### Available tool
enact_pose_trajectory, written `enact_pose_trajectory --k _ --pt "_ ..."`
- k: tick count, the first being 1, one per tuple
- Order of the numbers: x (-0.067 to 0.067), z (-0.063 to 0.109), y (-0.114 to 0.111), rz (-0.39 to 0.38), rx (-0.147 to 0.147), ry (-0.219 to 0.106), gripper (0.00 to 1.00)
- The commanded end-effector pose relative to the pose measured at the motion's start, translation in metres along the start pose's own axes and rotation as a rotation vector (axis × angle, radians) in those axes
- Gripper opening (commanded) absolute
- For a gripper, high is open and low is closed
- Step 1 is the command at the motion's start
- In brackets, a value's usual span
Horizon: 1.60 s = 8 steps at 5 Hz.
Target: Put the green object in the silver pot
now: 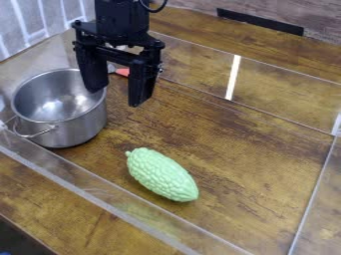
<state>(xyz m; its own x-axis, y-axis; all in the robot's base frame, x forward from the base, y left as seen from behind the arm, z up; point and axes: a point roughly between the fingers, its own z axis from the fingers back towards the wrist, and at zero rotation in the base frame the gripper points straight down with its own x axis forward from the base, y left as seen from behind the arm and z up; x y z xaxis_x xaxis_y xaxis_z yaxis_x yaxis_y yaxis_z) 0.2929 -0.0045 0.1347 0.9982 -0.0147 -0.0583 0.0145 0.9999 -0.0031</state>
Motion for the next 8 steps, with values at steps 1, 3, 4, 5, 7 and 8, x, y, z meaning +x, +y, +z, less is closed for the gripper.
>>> enact_pose_trajectory --k 1,3,4,5,7,8 --pt "0.001 -0.010 0.000 0.065 -0.003 0.021 1.00" --pt "-0.005 -0.033 -0.017 0.308 -0.016 0.031 1.00" --pt "-0.005 -0.036 -0.022 0.501 -0.029 0.017 1.00" --pt "-0.004 -0.039 -0.026 0.688 -0.046 0.002 1.00" --pt "-0.002 -0.069 -0.028 1.029 -0.080 -0.012 1.00" --pt "0.004 -0.074 -0.031 1.158 -0.093 -0.017 1.00"
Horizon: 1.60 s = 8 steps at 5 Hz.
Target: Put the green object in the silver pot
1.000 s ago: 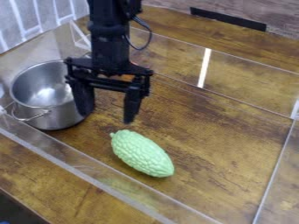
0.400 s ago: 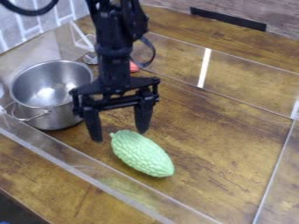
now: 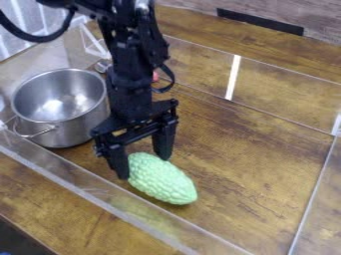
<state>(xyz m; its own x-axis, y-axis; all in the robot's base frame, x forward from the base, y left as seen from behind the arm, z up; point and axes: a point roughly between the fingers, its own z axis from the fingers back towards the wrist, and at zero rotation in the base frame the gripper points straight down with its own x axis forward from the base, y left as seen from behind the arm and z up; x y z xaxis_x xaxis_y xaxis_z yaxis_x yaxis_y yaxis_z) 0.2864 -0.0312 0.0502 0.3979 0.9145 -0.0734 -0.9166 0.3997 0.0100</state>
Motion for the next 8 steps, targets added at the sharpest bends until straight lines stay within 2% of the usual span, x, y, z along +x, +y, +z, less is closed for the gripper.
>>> enact_pose_trajectory --k 1,2,4,6,8 --pt "-0.001 0.009 -0.014 0.056 -0.046 -0.010 1.00" --pt "-0.004 0.017 -0.028 0.087 -0.049 -0.005 1.00" --pt "-0.013 0.027 -0.051 0.141 -0.047 -0.015 1.00" --pt "-0.022 0.009 -0.045 0.092 -0.028 -0.030 1.00" --pt "-0.017 -0.004 -0.045 0.034 -0.023 -0.031 1.00"
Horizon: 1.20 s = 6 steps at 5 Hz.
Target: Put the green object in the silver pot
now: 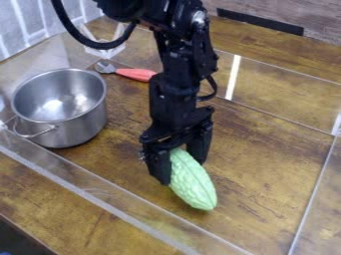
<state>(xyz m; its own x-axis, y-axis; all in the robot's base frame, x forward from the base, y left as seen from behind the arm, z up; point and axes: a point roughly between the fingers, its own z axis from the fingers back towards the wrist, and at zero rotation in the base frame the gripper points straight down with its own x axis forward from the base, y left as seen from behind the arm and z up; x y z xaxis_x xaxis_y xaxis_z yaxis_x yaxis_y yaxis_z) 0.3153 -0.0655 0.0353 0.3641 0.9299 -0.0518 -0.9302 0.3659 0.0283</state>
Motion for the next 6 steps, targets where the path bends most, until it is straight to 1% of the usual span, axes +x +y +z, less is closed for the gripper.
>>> enact_pose_trajectory --k 1,2,3,4,5,6 --pt "0.009 0.010 0.003 0.010 -0.042 -0.010 1.00" --pt "0.017 0.011 0.011 0.027 -0.052 -0.013 0.00" --pt "0.005 0.017 0.011 0.098 -0.067 -0.021 1.00" --pt "-0.009 0.023 0.009 0.159 -0.079 -0.024 0.00" --pt "-0.003 0.025 0.009 0.176 -0.079 -0.025 0.00" --pt "-0.009 0.027 0.000 0.197 -0.079 -0.026 0.00"
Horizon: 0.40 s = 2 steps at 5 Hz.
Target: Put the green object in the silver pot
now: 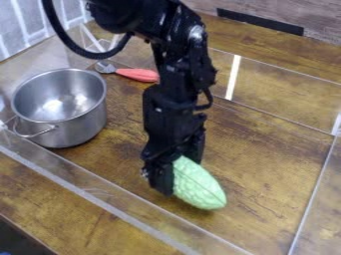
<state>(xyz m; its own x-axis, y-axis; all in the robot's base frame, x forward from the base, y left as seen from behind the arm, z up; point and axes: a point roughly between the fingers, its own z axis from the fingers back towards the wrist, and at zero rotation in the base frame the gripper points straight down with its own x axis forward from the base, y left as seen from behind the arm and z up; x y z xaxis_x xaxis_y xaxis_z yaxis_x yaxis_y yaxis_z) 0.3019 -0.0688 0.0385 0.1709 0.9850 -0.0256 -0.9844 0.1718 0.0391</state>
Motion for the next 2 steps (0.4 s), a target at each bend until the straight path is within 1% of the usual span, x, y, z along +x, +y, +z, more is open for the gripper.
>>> enact_pose_trajectory --k 1,2 --pt "-0.0089 0.0263 -0.0177 0.016 -0.083 0.001 0.00" --pt "-0.0157 0.0263 -0.0250 0.037 -0.083 0.000 0.00"
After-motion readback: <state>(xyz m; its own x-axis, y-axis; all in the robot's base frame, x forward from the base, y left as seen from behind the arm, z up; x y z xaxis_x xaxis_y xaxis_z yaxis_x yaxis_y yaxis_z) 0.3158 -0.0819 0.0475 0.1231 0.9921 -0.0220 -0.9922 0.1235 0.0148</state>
